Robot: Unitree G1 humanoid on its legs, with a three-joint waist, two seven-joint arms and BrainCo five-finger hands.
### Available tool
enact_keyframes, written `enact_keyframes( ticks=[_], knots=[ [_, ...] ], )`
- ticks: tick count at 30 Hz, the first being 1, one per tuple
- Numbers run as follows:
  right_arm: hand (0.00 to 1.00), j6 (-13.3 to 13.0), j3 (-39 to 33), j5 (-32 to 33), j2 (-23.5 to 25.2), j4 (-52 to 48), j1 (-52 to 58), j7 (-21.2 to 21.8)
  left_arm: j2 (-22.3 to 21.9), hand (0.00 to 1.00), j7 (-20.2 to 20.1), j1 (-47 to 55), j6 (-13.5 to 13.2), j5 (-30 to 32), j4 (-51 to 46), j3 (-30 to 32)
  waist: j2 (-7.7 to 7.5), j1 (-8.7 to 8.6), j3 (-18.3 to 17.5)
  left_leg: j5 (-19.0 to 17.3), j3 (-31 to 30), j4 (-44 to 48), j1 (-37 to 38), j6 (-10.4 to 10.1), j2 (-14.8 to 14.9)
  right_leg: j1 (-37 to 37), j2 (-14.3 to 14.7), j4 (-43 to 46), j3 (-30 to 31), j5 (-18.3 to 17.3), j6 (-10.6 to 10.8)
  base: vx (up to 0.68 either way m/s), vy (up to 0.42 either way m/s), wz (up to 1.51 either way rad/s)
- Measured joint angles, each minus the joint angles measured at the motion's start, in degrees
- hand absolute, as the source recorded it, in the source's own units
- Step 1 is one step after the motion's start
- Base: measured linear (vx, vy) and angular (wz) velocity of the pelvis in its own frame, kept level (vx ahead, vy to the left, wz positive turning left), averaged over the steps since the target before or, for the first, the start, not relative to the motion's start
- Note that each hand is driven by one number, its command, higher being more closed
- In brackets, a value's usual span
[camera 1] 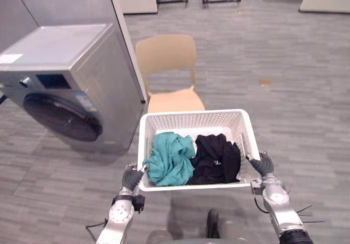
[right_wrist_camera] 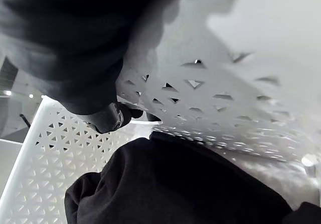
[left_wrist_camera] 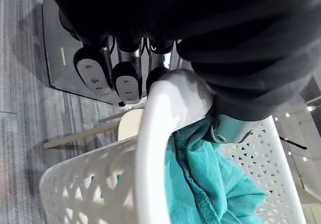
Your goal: Pick up the laundry basket with both hands and put the clothes into the washing machine.
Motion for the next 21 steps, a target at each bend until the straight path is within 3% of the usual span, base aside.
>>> enact_keyframes(
  ticks=[2,4,5,6,7,8,9,11,12,13,15,16,17,18,20,21],
  knots=[
    [1.00,-0.8,0.2,0.0,0.0,-0.7,-1.1,0.0,-0.2,1.00,-0.1,1.7,-0.2,-0.1,-0.6,0.2,-0.80,0.22,0.3,-2.9,2.1,-11.4,-5.5,0.0,-1.1,4.6,-0.3,-4.6,2.4,-0.2,0.7,0.51,0.076,-0.43],
    [1.00,-0.9,0.4,-0.1,-0.1,-0.5,-2.1,0.0,-0.7,1.00,-0.4,1.7,-0.2,-0.1,-0.7,0.7,-1.16,0.62,0.6,-2.7,2.2,-27.6,-8.0,-0.3,-4.0,6.5,-1.9,-6.3,3.9,-1.0,2.0,0.42,0.174,-0.39],
    [1.00,-0.9,0.4,-0.1,-0.3,-0.5,-2.1,0.0,-0.8,1.00,-0.5,1.7,-0.3,-0.1,-0.8,0.8,-2.15,0.60,1.2,-1.2,1.9,-38.1,-7.7,-1.7,-6.1,7.1,-3.3,-6.8,4.3,-1.6,3.0,0.36,0.216,-0.19],
    [1.00,-0.9,0.4,-0.1,-0.6,-0.4,-2.0,0.0,-1.0,1.00,-0.7,1.9,-0.3,-0.1,-0.8,0.8,-1.77,0.14,1.0,1.5,1.6,-49.2,-7.0,-3.7,-7.5,7.9,-4.1,-7.8,4.1,-2.3,4.5,0.34,0.226,-0.08],
    [1.00,-0.9,0.4,-0.1,-0.6,-0.1,-1.8,0.0,-1.2,1.00,-0.9,2.2,-0.2,-0.1,-0.8,0.7,-0.90,-0.06,0.7,8.5,2.1,-53.8,-5.8,-3.1,-8.0,9.5,-4.4,-8.9,4.3,-3.0,5.8,0.36,0.224,0.01],
    [1.00,-0.9,0.6,-0.1,-0.3,0.2,-1.7,0.0,-1.0,1.00,-0.9,2.3,-0.2,-0.2,-0.8,0.8,-1.64,-0.15,0.6,11.1,2.9,-54.6,-5.0,-0.9,-9.2,11.2,-5.4,-10.1,4.2,-3.0,7.0,0.44,0.256,0.09],
    [1.00,-0.9,0.5,-0.1,-0.3,0.2,-1.7,0.0,-1.0,1.00,-0.9,2.0,-0.2,-0.2,-0.9,0.8,-2.90,-0.10,0.5,10.7,2.9,-54.3,-5.1,0.3,-11.0,11.8,-7.1,-10.9,3.8,-3.5,8.1,0.46,0.262,0.23],
    [1.00,-0.9,0.4,-0.1,-0.3,0.2,-1.4,-0.1,-1.0,1.00,-1.0,1.8,0.0,-0.2,-0.9,0.8,-4.92,0.03,0.4,7.4,2.6,-51.1,-5.6,4.5,-14.2,13.1,-10.2,-10.2,2.2,-4.8,10.3,0.47,0.278,0.30],
    [1.00,-0.9,0.4,-0.1,-0.3,0.2,-1.1,-0.1,-1.0,1.00,-1.0,2.0,0.0,-0.2,-0.9,0.7,-5.04,0.13,0.3,6.2,2.6,-50.5,-5.3,4.7,-14.7,13.1,-10.9,-8.8,1.8,-5.4,11.2,0.39,0.210,0.23],
    [1.00,-0.9,0.4,-0.1,-0.3,0.2,-0.7,-0.1,-0.9,1.00,-1.1,2.2,0.1,-0.2,-0.9,0.7,-5.00,0.23,0.3,5.0,2.7,-50.3,-4.3,5.1,-15.3,12.1,-11.9,-4.3,1.2,-6.7,12.9,0.36,0.195,0.19],
    [1.00,-0.9,0.4,-0.2,0.5,0.6,-0.2,0.0,0.5,1.00,-1.8,2.4,0.1,-0.2,-1.2,0.6,-5.06,-0.02,0.2,3.4,1.9,-51.9,-1.0,5.9,-17.1,1.7,-15.3,21.7,1.0,-9.5,16.0,0.35,0.212,0.27],
    [1.00,-0.9,0.3,-0.5,1.0,1.0,-0.1,0.0,1.2,1.00,-2.1,2.3,0.1,-0.2,-1.2,0.5,-5.44,-0.22,0.2,3.3,1.5,-52.7,0.2,6.0,-17.9,-1.0,-16.5,28.0,0.9,-9.8,16.0,0.31,0.148,0.37],
    [1.00,-0.9,0.3,-0.7,1.7,2.2,0.0,0.0,2.2,1.00,-2.2,2.2,0.3,-0.2,-1.2,0.2,-5.93,-0.35,0.0,3.3,1.1,-54.3,2.9,6.0,-19.0,-4.5,-17.7,36.6,0.7,-10.3,15.1,0.33,0.103,0.41],
    [1.00,-0.9,0.4,-0.7,2.2,2.9,0.5,0.0,2.6,1.00,-2.2,2.1,0.3,-0.2,-1.2,0.2,-5.89,-0.38,0.0,3.4,0.3,-56.3,5.7,6.0,-19.7,-6.2,-17.6,38.7,0.2,-12.1,13.5,0.39,0.100,0.43],
    [1.00,-0.9,0.5,-0.7,2.5,3.5,0.6,0.0,3.3,1.00,-2.2,1.7,0.3,-0.1,-1.2,0.2,-5.90,-0.49,-0.1,3.4,-1.0,-58.9,8.3,6.0,-20.3,-8.7,-16.6,35.7,-1.4,-14.3,11.2,0.31,0.046,0.39],
    [1.00,-1.0,0.5,-0.7,2.7,3.9,0.6,0.0,3.5,1.00,-2.2,1.3,0.3,-0.1,-1.2,0.2,-5.85,-0.85,-0.1,3.4,-2.2,-59.2,8.6,5.9,-20.4,-10.3,-14.8,30.2,-1.7,-15.4,10.6,0.24,-0.009,0.45]
  ],
)
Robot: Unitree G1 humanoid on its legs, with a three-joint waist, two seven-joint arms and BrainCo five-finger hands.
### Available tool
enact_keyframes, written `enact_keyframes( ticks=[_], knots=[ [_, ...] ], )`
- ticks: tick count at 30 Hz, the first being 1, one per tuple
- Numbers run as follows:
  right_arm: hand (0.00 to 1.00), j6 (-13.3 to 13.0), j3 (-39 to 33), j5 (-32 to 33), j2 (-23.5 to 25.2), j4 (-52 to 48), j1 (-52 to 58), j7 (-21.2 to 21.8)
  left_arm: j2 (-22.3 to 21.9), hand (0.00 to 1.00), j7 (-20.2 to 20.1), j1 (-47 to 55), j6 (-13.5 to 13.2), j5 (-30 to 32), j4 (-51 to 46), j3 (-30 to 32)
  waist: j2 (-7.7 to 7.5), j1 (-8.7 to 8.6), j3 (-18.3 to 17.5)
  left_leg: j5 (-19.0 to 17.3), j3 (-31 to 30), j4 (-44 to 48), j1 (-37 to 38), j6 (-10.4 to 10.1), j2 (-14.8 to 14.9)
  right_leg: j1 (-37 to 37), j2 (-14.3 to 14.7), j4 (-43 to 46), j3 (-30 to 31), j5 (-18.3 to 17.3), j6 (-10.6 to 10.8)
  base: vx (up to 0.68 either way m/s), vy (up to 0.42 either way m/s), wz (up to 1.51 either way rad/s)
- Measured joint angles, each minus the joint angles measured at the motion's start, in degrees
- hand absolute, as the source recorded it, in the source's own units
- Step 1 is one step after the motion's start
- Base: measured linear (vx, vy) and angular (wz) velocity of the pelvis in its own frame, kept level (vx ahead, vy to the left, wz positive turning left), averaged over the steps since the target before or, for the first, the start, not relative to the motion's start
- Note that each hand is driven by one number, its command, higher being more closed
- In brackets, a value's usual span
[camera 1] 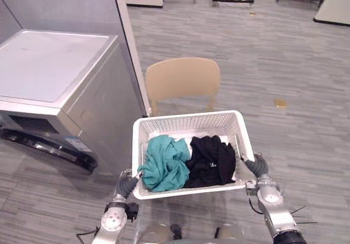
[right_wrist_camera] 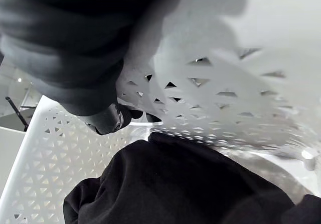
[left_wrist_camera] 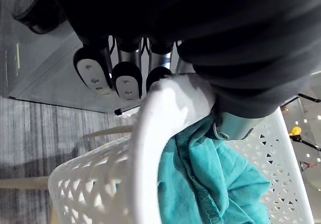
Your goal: Pick up the laundry basket with both hands and put the clothes into the washing machine.
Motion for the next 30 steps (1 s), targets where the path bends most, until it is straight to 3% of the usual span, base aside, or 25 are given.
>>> enact_keyframes(
  ticks=[1,2,3,4,6,10,11,15,16,19,24,30],
  knots=[
    [1.00,0.0,0.0,0.0,0.0,0.3,0.0,-0.1,0.0,1.00,0.0,-0.3,0.0,0.0,0.0,0.0,-0.07,-0.45,0.0,0.0,-0.8,0.0,-0.1,-0.1,-0.1,-0.5,1.0,-4.2,0.1,0.0,-0.1,0.28,-0.041,0.63],
    [1.00,0.0,0.0,0.0,0.0,0.5,0.1,-0.1,0.1,1.00,0.0,-0.7,0.0,0.1,0.2,-0.1,-0.65,-1.08,-0.2,-0.2,-1.9,0.0,-0.1,-0.8,-0.8,-0.4,2.3,-12.5,0.6,3.0,-1.3,0.19,-0.055,0.54],
    [1.00,0.0,0.0,0.0,0.1,0.6,0.2,-0.2,0.4,1.00,0.0,-1.0,0.0,0.3,0.2,-0.1,-1.53,-1.01,-0.4,-0.4,-2.3,0.1,-0.1,-1.1,-1.7,-0.5,2.3,-16.5,1.0,7.0,-2.5,0.24,-0.101,0.65],
    [1.00,-0.2,-0.1,0.1,-0.4,2.0,-0.1,-0.8,-0.6,1.00,0.0,-2.6,0.2,0.7,1.9,-0.4,-1.22,-1.22,-0.4,-1.1,-3.7,1.0,-0.3,-2.0,-2.0,-0.4,2.0,-18.5,1.1,12.1,-2.8,0.23,-0.101,0.39],
    [1.00,-0.2,0.1,0.2,-0.7,3.6,-1.4,-1.2,-1.0,1.00,0.4,-4.5,0.1,0.9,2.5,-0.2,-0.40,-0.71,-0.6,-1.4,-4.2,2.7,-3.2,-2.8,-0.7,-0.3,3.3,-22.0,0.0,12.9,-3.4,0.18,-0.089,0.20],
    [1.00,-0.3,0.1,0.2,-1.7,5.7,-11.7,-4.5,-0.2,1.00,4.3,-19.3,-0.1,1.0,9.8,-0.1,-0.03,-1.12,6.8,-1.6,-4.5,8.4,-14.1,-3.0,0.8,-6.8,4.0,-23.3,-2.7,15.8,-5.1,-0.02,-0.081,0.21],
    [1.00,-0.3,0.0,0.3,-1.8,6.7,-15.2,-5.8,-0.1,1.00,5.9,-23.6,-0.2,0.9,11.2,0.1,-0.07,-1.17,10.2,-1.6,-4.4,8.8,-15.6,-3.0,1.0,-8.2,4.0,-23.3,-3.0,16.4,-5.3,-0.11,-0.044,0.16],
    [1.00,-0.3,0.0,0.7,-1.0,7.7,-21.5,-8.8,-0.2,1.00,10.3,-32.4,-0.2,0.8,15.4,1.5,-0.14,-0.80,13.5,-1.6,-3.9,12.4,-23.5,-3.0,1.4,-14.8,3.9,-22.1,-3.0,17.5,-5.7,-0.12,-0.027,0.04],
    [0.00,-0.3,0.0,0.7,-0.4,7.7,-22.3,-9.2,-0.2,0.00,11.0,-33.5,-0.2,0.9,16.2,2.1,-0.18,-0.78,13.6,-1.6,-3.7,13.1,-24.7,-3.0,1.5,-15.7,4.0,-22.0,-3.0,17.6,-5.7,-0.09,-0.024,-0.04],
    [0.00,-0.3,-0.1,0.7,2.9,8.0,-26.9,-10.9,-0.3,0.00,14.2,-39.2,-0.2,0.5,19.1,6.4,-0.22,-0.68,14.8,-2.8,-1.6,18.1,-30.4,-3.9,3.6,-19.9,4.8,-20.6,-2.9,18.0,-6.3,-0.11,-0.040,-0.12],
    [0.00,-0.3,-0.2,0.7,6.1,7.9,-31.9,-12.8,-0.5,0.00,17.4,-48.7,-0.3,0.1,23.1,12.3,-0.20,-0.60,15.4,-4.8,-0.5,23.4,-37.4,-3.0,7.0,-25.0,7.2,-20.1,-3.1,19.1,-7.7,-0.09,-0.063,-0.18],
    [0.00,-0.3,0.0,0.9,10.2,2.8,-32.1,-13.7,-2.1,0.00,17.2,-50.1,-2.6,0.1,21.7,12.8,-0.21,-0.74,15.5,-5.3,0.2,24.9,-39.2,-3.6,9.1,-26.2,8.7,-20.4,-3.3,19.5,-8.3,-0.04,-0.079,-0.13]
  ],
)
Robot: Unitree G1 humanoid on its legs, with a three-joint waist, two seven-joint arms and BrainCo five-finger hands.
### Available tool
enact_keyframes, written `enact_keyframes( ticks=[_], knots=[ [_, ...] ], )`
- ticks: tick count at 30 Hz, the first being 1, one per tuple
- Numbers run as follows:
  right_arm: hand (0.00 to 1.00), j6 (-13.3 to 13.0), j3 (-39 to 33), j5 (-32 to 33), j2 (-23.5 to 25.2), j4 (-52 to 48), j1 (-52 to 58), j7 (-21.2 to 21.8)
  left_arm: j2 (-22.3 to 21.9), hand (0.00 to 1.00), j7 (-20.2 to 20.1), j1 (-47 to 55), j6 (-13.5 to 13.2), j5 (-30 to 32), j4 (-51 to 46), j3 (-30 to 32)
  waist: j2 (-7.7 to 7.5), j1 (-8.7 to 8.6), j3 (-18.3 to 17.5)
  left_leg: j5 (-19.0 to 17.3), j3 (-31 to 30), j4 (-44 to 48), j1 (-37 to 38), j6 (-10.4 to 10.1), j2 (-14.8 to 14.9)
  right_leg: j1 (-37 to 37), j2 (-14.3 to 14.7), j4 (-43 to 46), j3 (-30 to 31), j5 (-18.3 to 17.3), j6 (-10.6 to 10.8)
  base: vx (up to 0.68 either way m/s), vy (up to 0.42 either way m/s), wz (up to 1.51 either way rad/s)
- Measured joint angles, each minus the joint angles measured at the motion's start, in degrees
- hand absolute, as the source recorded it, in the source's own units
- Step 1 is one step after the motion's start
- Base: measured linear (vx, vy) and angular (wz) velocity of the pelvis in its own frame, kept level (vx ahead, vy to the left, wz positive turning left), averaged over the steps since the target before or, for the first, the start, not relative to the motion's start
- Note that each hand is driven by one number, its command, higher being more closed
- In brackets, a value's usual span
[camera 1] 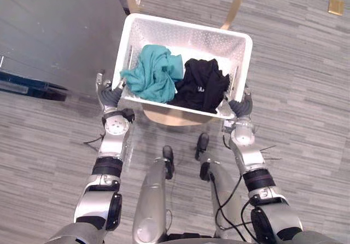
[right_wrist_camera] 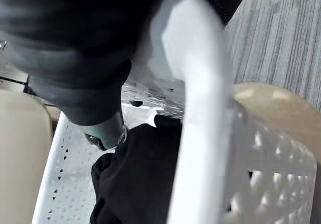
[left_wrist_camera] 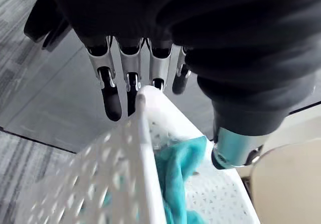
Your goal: Pick up the laundry basket with both hands and put the clothes into the washing machine.
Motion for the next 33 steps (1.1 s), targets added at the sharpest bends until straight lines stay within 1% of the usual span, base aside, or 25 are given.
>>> enact_keyframes(
  ticks=[2,5,9,12,14,15,17,18,21,24,27,30,31,32,33],
  knots=[
    [0.00,-1.0,-0.2,0.3,1.6,-2.9,0.5,-0.2,-2.0,0.00,0.7,0.2,-0.6,0.0,-0.7,1.7,-0.01,0.05,0.0,-0.1,0.0,0.2,-0.1,-0.2,0.6,0.0,0.5,-0.2,-0.3,0.1,-0.3,0.00,-0.077,-0.06],
    [0.00,-3.0,-0.6,0.4,1.6,-7.6,2.0,0.0,-2.4,0.00,0.4,1.1,-1.2,0.0,-1.4,2.4,-0.01,0.03,0.0,-0.1,0.0,0.3,-0.1,-0.2,1.1,0.2,0.8,-0.2,-0.4,0.2,-0.4,0.00,-0.061,-0.01],
    [0.00,-5.1,-1.0,1.2,1.8,-10.7,5.6,0.2,-2.9,0.00,0.3,3.2,-1.7,0.0,-1.5,3.5,-0.01,-0.02,0.0,-0.2,0.0,0.1,0.6,-0.3,1.3,0.7,1.0,-0.3,-0.4,0.2,-0.4,0.00,-0.019,0.00],
    [0.00,-6.3,-1.4,2.3,1.9,-11.7,9.4,1.6,-4.4,0.00,0.3,6.7,-1.8,0.0,-1.7,5.7,-0.10,-0.03,0.1,-0.2,0.1,-0.5,2.1,-0.3,1.4,2.1,1.3,-0.7,-0.3,0.2,-0.5,0.00,-0.013,0.00],
    [0.00,-6.8,-2.2,2.6,2.6,-13.3,11.2,1.8,-4.9,0.00,0.2,9.2,-1.8,0.0,-1.7,5.7,-0.10,-0.04,0.1,-0.2,0.1,-1.0,3.0,-0.3,1.4,3.0,1.4,-1.1,-0.3,0.0,-0.7,0.00,0.000,0.00],
    [0.00,-7.8,-2.9,2.6,2.8,-14.2,12.2,2.0,-5.3,0.00,0.1,11.0,-1.8,0.0,-1.7,5.7,-0.17,-0.02,0.1,-0.2,0.3,-1.4,3.6,-0.3,1.4,3.5,1.4,-1.2,-0.3,0.0,-0.7,0.00,0.000,0.00],
    [0.00,-8.6,-3.9,2.8,2.6,-14.2,13.4,2.7,-5.8,0.00,-0.6,13.4,-1.8,0.0,-1.7,7.1,-0.73,-0.01,0.4,-0.2,0.4,-1.9,4.9,-0.4,1.4,4.4,1.4,-1.2,-0.3,-0.3,-0.9,0.01,-0.016,0.02],
    [0.00,-8.7,-4.8,3.3,2.6,-14.4,14.6,2.8,-5.9,0.00,-1.0,14.9,-1.8,-0.1,-1.7,7.9,-1.18,0.01,0.7,-0.2,0.4,-2.4,5.6,-0.4,1.4,5.0,1.4,-1.2,-0.4,-0.6,-0.7,0.02,-0.034,0.05],
    [0.00,-8.7,-5.9,4.0,2.0,-14.7,16.6,3.0,-5.9,0.00,-1.1,16.9,-1.8,-0.1,-1.8,8.0,-1.26,0.12,0.7,-0.2,0.3,-2.7,6.2,-0.5,1.4,5.5,1.4,-1.3,-0.5,-0.8,-0.9,0.02,-0.015,0.03],
    [0.00,-8.7,-6.9,4.8,1.2,-14.8,19.7,4.1,-5.9,0.00,-2.4,19.8,-1.8,-0.2,-2.0,8.2,-1.29,0.21,0.7,0.0,0.4,-4.1,8.2,-0.8,1.2,7.2,1.5,-1.8,-0.5,-1.0,-0.9,0.05,-0.002,0.02],
    [0.00,-8.7,-7.1,4.8,0.1,-15.1,23.4,5.2,-6.0,0.00,-3.9,23.8,-2.5,-1.8,-5.2,7.6,-1.31,0.34,0.7,0.2,0.5,-6.3,11.2,-1.3,0.8,9.6,1.5,-2.7,-0.4,-1.3,-0.9,0.07,-0.006,0.03],
    [0.00,-8.7,-7.3,3.5,-1.6,-15.4,29.7,7.8,-6.4,0.00,-7.2,29.5,-4.5,-4.3,-8.8,6.4,-1.33,1.31,0.7,0.7,0.5,-9.2,15.6,-1.9,0.3,13.0,1.4,-3.3,-0.5,-2.3,-0.6,0.11,-0.011,0.07],
    [0.00,-8.7,-7.3,2.7,-2.1,-15.1,31.8,8.8,-6.5,0.00,-8.4,31.1,-5.2,-4.9,-9.3,5.8,-1.38,1.43,0.7,0.8,0.3,-10.3,17.2,-2.1,0.1,14.2,1.3,-3.4,-0.6,-2.8,-0.8,0.14,-0.024,0.20],
    [0.00,-8.6,-7.3,1.6,-3.1,-13.3,34.6,10.3,-6.5,0.00,-10.0,34.0,-5.8,-5.8,-9.3,4.7,-1.53,1.41,0.4,1.1,-0.3,-12.1,19.2,-2.4,-0.3,16.3,1.1,-3.8,-1.2,-3.6,-0.4,0.12,-0.025,0.23],
    [0.00,-8.6,-7.3,1.2,-3.2,-12.0,35.5,10.8,-6.5,0.00,-10.8,35.2,-5.9,-6.0,-9.1,4.5,-1.72,1.37,-0.2,1.2,-0.5,-12.8,20.1,-2.6,-0.5,16.7,1.1,-4.1,-1.4,-3.8,-0.5,0.12,-0.027,0.27]
  ],
)
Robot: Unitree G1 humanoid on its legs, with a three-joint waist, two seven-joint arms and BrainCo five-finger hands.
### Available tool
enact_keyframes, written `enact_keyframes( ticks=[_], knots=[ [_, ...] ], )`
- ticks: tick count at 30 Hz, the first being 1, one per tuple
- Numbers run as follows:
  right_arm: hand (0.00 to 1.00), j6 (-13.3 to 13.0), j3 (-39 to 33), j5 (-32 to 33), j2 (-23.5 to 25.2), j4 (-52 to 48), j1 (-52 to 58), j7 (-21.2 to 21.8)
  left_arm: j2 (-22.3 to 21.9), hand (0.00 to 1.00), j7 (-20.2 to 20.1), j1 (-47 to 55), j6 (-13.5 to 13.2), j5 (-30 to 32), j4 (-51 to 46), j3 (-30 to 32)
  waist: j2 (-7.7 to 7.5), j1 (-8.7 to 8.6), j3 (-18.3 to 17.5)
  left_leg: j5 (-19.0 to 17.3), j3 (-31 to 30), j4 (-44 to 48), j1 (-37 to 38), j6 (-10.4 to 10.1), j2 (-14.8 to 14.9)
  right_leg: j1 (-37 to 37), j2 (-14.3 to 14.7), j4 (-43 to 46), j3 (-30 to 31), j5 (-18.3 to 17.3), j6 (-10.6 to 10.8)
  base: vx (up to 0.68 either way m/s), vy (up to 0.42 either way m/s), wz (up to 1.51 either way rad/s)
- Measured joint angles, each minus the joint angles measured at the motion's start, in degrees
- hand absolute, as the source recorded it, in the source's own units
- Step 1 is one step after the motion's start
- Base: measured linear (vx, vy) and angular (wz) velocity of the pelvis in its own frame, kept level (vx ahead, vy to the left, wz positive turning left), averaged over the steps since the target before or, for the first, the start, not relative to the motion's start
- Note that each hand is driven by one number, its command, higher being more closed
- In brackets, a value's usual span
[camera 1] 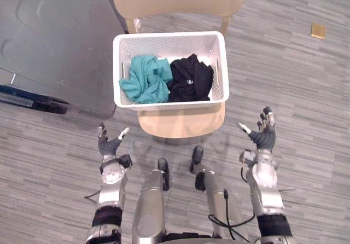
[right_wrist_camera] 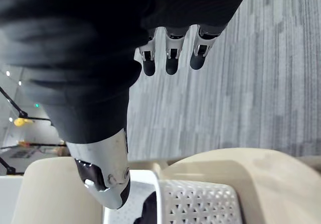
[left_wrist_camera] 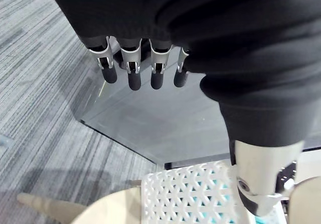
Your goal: Pick up the laundry basket with both hands and put the clothes into the washing machine.
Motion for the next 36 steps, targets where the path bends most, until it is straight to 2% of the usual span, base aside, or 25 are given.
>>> enact_keyframes(
  ticks=[3,6,9,15,17,19,20,21,22,24,25,26,27,28,29,30,31,32,33,34,35,36],
  knots=[
    [0.00,0.2,0.3,-2.8,-0.9,13.2,1.6,3.2,0.0,0.00,-4.1,3.1,-0.8,-0.2,7.7,-1.9,-0.29,-0.03,-3.8,1.0,-1.4,-3.6,3.8,-0.6,-0.8,3.3,-0.6,-0.7,-1.6,-1.1,0.3,0.15,-0.010,0.29],
    [0.00,0.2,0.7,-4.9,-0.8,22.6,1.9,5.2,-0.3,0.00,-6.3,4.8,-0.7,-0.1,15.1,-2.2,-0.07,-0.02,-7.7,2.1,-2.2,-7.1,8.3,-0.6,-1.7,7.3,-0.9,-2.6,-2.4,-1.4,0.7,0.13,0.030,0.22],
    [0.00,0.3,0.7,-5.9,-0.7,29.7,1.8,6.5,-0.7,0.00,-6.5,5.1,-0.5,0.1,22.1,-2.1,0.40,0.01,-10.8,3.3,-3.4,-10.2,11.6,-0.4,-2.6,10.9,-1.3,-5.1,-3.7,-1.3,0.9,0.06,0.039,0.25],
    [0.00,1.4,2.4,-6.0,0.2,37.1,1.2,6.9,-1.4,0.00,-7.6,6.8,0.8,0.5,29.1,-2.0,1.24,0.00,-13.1,3.8,-5.9,-12.2,14.3,-0.5,-3.3,15.4,-1.8,-6.9,-5.7,-1.8,2.0,-0.01,0.028,0.26],
    [0.00,1.6,3.3,-5.6,0.5,38.7,0.5,7.0,-1.8,0.00,-7.8,6.4,1.0,1.0,29.1,-1.7,1.51,-0.07,-12.9,3.8,-8.4,-10.7,13.0,-0.6,-4.0,15.9,-3.0,-5.9,-8.8,-2.8,2.8,-0.03,0.030,0.69],
    [0.00,2.0,3.2,-5.0,0.3,39.0,0.3,6.9,-2.4,0.00,-7.7,5.9,1.0,1.7,29.1,-1.8,1.82,-0.19,-12.8,3.2,-8.4,-8.6,10.8,-1.5,-4.2,15.8,-4.1,-5.4,-11.4,-3.2,2.8,-0.05,0.063,0.82],
    [0.00,2.3,3.1,-4.5,0.2,39.5,-0.1,6.8,-2.6,0.00,-7.7,5.4,1.1,1.9,29.2,-2.2,1.88,0.07,-12.9,1.7,-5.8,-7.3,9.4,-3.4,-2.8,15.9,-4.9,-5.5,-13.3,-3.5,2.7,-0.06,0.060,0.88],
    [0.00,2.4,2.8,-3.9,0.0,39.6,-0.5,6.7,-2.6,0.00,-7.7,5.1,1.0,2.2,29.3,-2.4,2.06,0.00,-12.8,1.5,-0.1,-5.3,7.7,-3.3,0.1,15.8,-5.3,-5.7,-14.7,-3.6,2.7,-0.04,0.053,0.82],
    [0.00,2.5,2.8,-3.6,-0.2,39.6,-0.9,6.7,-2.6,0.00,-7.6,4.8,1.0,2.2,29.5,-2.5,2.23,-0.07,-12.7,1.4,2.0,-3.9,6.8,-3.2,1.5,15.8,-5.9,-5.5,-15.7,-3.5,2.6,-0.01,0.059,0.83],
    [0.00,2.5,2.8,-3.1,-1.0,39.8,-2.1,6.7,-2.4,0.00,-7.6,3.6,1.0,2.2,30.7,-2.3,2.05,-0.55,-12.6,0.1,6.5,3.8,3.6,-0.7,7.0,16.0,-9.6,-3.1,-18.3,-3.9,4.0,0.01,0.197,0.77],
    [0.00,2.5,2.8,-3.1,-1.4,39.8,-2.4,6.6,-2.3,0.00,-7.5,3.5,1.0,2.3,30.7,-2.3,1.81,-0.71,-12.5,0.0,7.0,5.5,3.3,-0.6,9.2,16.3,-11.4,-2.2,-18.8,-3.9,5.0,0.05,0.354,0.72],
    [0.00,2.5,2.8,-3.1,-2.1,39.9,-2.6,6.6,-2.3,0.00,-7.4,3.4,1.0,2.7,31.5,-2.4,1.61,-1.83,-12.3,0.1,6.8,5.1,3.2,-0.8,11.7,17.6,-13.8,-1.9,-20.0,-3.7,7.1,0.06,0.362,0.65],
    [0.00,2.5,2.8,-3.1,-2.5,39.9,-2.6,6.6,-2.3,0.00,-7.4,3.4,1.1,2.7,31.9,-2.5,1.82,-2.53,-12.5,0.3,6.7,3.9,3.1,-0.9,12.4,18.2,-15.0,-1.8,-20.5,-3.4,8.2,0.10,0.455,0.80],
    [0.00,2.5,2.8,-3.1,-3.2,39.9,-2.5,6.6,-2.3,0.00,-7.2,3.4,1.2,2.7,32.7,-3.5,2.70,-3.42,-13.0,1.2,6.0,0.4,3.2,-1.8,13.4,18.9,-17.3,-1.3,-21.5,-2.8,10.8,0.10,0.413,0.58],
    [0.00,2.5,2.8,-3.1,-3.7,39.9,-2.4,6.6,-2.4,0.00,-7.1,3.1,1.3,2.8,32.9,-4.3,3.57,-3.48,-13.6,2.2,5.4,-2.0,3.2,-1.7,13.9,19.0,-18.0,-0.9,-21.9,-2.5,12.0,0.20,0.666,0.68],
    [0.00,2.8,2.6,-3.1,-4.4,41.6,-2.4,6.7,-2.5,0.00,-6.7,2.8,1.6,2.8,33.3,-6.0,4.64,-3.48,-14.3,7.2,4.9,-1.7,2.8,-6.6,12.7,19.7,-21.0,0.3,-22.1,-1.9,15.5,0.19,0.555,0.54],
    [0.00,3.0,2.6,-3.0,-3.5,42.5,-2.6,6.7,-2.1,0.00,-6.4,2.3,1.6,2.8,33.3,-6.5,3.25,-3.32,-14.0,6.5,4.9,-0.2,2.4,-5.7,10.5,20.4,-22.8,-0.1,-21.4,-1.8,15.9,0.23,0.614,0.86],
    [0.00,3.2,2.8,-3.0,-1.6,42.6,-2.6,6.9,-0.9,0.00,-6.4,1.6,1.5,2.9,32.9,-6.8,1.36,-3.70,-14.2,4.2,3.7,2.9,0.3,-4.5,7.3,20.6,-24.9,-0.2,-20.2,-1.4,16.1,0.19,0.418,0.81],
    [0.00,3.4,2.8,-3.0,0.1,43.5,-3.2,6.9,0.5,0.00,-6.3,1.0,1.6,3.5,33.0,-6.7,0.24,-3.57,-14.0,1.3,3.4,6.6,-1.3,-3.3,5.6,21.0,-27.0,0.7,-19.4,0.9,16.4,0.19,0.397,0.66],
    [0.00,3.8,2.8,-3.0,0.7,43.8,-4.2,6.9,0.9,0.00,-6.2,1.0,1.7,4.1,33.0,-6.7,0.14,-3.24,-13.9,0.0,3.5,7.8,-1.3,-2.7,5.0,20.7,-28.1,2.1,-19.0,2.2,14.7,0.19,0.401,0.25],
    [0.00,4.2,3.1,-3.0,1.1,43.7,-5.5,7.0,1.0,0.00,-6.1,1.3,1.7,4.9,33.0,-6.8,0.46,-2.90,-13.8,-1.4,3.9,8.4,-0.4,-1.2,3.6,19.2,-30.1,6.1,-18.4,5.1,7.3,0.15,0.342,0.04],
    [0.00,4.3,3.6,-3.0,1.0,43.7,-6.4,6.9,1.0,0.00,-6.1,1.6,1.7,4.9,32.9,-6.9,0.71,-2.94,-13.7,-1.7,4.0,7.8,0.7,-0.6,2.9,17.8,-30.9,9.3,-16.9,6.3,2.1,0.22,0.409,0.17]
  ],
)
